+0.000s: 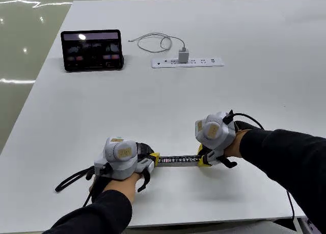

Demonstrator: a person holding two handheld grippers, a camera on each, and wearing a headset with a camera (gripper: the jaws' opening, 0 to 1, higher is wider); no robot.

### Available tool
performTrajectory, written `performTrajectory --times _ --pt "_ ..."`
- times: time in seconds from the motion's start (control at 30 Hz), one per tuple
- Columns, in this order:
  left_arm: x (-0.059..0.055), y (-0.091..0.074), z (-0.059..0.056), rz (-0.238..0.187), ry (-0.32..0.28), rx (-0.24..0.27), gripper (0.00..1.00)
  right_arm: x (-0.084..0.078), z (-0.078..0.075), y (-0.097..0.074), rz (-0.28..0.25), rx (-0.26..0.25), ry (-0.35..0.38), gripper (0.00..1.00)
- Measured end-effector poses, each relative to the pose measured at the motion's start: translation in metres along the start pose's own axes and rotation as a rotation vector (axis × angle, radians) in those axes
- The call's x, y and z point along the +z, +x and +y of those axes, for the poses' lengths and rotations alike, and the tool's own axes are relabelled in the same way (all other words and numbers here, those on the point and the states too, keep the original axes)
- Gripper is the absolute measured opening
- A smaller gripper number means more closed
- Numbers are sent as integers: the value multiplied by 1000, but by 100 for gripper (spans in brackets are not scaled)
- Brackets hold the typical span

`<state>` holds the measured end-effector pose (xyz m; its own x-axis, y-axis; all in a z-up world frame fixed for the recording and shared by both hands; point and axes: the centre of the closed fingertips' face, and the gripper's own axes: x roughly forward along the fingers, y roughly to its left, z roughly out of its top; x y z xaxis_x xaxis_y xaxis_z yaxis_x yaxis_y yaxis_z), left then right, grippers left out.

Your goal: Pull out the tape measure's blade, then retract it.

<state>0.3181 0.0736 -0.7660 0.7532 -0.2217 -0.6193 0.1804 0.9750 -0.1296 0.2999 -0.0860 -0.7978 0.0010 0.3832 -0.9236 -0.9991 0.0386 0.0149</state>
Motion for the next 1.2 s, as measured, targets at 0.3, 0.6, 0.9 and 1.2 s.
performTrajectory --times 0.3,0.6,0.9,1.2 --pt "0 0 0 1 0 0 62 5 0 3 -3 2 -3 11" --pt "0 0 0 0 -2 0 62 12 1 6 -19 3 -6 11" --pt "0 0 0 1 -2 -1 62 18 2 9 -34 4 3 11" --pt "0 0 0 1 -2 0 62 25 3 12 -43 4 5 11"
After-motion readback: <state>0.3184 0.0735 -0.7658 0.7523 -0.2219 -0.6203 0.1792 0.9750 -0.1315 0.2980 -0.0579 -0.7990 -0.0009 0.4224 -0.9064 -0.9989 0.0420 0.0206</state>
